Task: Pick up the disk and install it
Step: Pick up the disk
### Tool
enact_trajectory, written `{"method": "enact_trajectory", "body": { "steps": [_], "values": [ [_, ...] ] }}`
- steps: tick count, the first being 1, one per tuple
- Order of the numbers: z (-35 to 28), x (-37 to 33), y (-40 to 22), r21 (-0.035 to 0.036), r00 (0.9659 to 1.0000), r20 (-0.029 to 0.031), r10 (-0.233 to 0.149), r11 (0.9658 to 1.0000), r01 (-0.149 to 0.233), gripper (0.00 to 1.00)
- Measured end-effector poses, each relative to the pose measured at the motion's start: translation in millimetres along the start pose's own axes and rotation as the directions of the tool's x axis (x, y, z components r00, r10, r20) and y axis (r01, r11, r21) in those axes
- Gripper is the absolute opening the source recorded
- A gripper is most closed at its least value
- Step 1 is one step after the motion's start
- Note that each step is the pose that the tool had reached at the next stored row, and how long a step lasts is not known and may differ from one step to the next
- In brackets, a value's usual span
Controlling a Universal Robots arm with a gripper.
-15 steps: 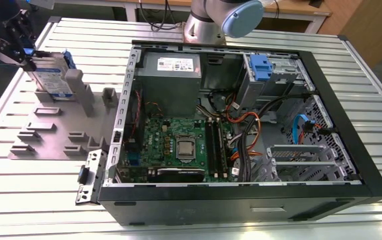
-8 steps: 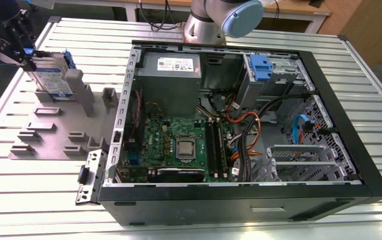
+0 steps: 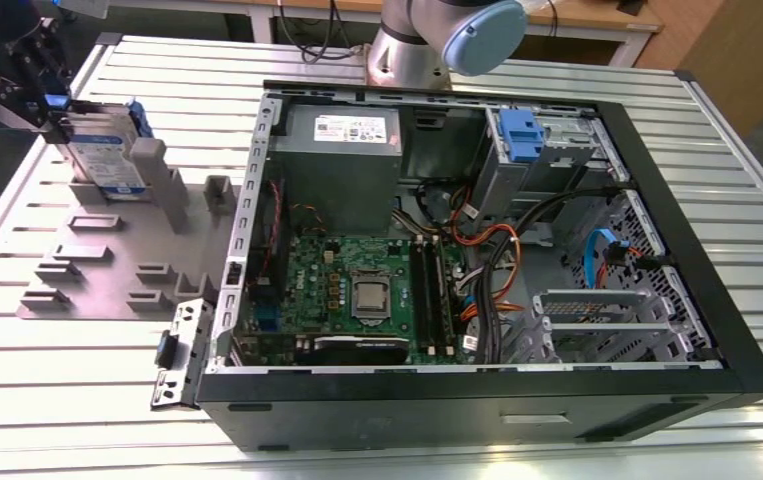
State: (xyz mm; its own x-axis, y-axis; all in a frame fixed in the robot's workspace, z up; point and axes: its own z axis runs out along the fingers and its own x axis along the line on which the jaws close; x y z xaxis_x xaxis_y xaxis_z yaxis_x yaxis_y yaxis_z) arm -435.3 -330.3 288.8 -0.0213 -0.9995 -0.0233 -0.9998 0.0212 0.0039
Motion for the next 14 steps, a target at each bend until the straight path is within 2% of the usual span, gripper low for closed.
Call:
{"method": "enact_trajectory", "body": {
  "steps": [8,10,11,14],
  "values": [
    [0.0,0.0,0.0,0.0000,1.0000,0.0000,-0.001,1.0000,0.001,0.44],
    [0.0,0.0,0.0,-0.0001,1.0000,-0.0001,-0.001,1.0000,0.001,0.43],
    [0.0,0.0,0.0,0.0000,1.0000,-0.0001,-0.001,1.0000,0.001,0.36],
    [0.0,0.0,0.0,0.0000,1.0000,-0.0001,-0.001,1.0000,0.001,0.36]
  ]
}}
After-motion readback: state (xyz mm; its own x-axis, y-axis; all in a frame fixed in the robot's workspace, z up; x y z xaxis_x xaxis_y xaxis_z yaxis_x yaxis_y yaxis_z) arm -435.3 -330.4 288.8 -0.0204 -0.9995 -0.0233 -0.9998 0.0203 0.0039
